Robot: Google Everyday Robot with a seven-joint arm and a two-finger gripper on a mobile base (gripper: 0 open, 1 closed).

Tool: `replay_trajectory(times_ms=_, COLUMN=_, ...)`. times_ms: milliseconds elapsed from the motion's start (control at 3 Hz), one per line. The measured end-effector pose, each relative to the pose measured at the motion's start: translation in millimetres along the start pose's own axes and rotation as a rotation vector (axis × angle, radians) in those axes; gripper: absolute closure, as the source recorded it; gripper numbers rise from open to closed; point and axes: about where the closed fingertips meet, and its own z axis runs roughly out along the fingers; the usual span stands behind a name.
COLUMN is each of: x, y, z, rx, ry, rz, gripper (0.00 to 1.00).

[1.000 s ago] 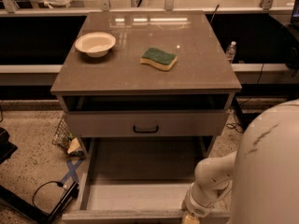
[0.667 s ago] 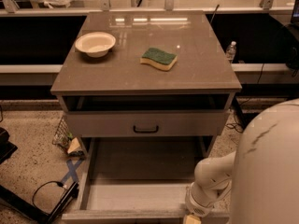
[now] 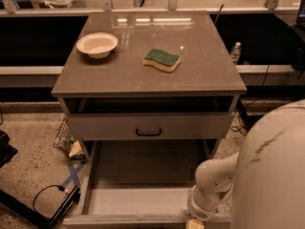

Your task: Open middle drawer

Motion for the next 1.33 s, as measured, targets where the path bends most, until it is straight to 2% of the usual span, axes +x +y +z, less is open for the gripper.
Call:
replay_trajectory(times_ms=333, x=-4, y=14, z=-34, rx=0.0, ry=0.082, rz=0.005, gripper=0.0)
replay_trajectory(times_ms=667, x=-24, y=7, z=-70, rx=0.045, ry=0.127, rz=-0.035, gripper=0.14)
replay_trajectory(times_ms=1000, x=-41, y=-13, z=-91, rx=0.089, ry=0.123, rz=-0.089, gripper=0.38)
replay_trajectory(times_ms=1333, x=-43, y=-26, z=-92, rx=0.117, ry=0.079, rz=-0.164, gripper=0.61)
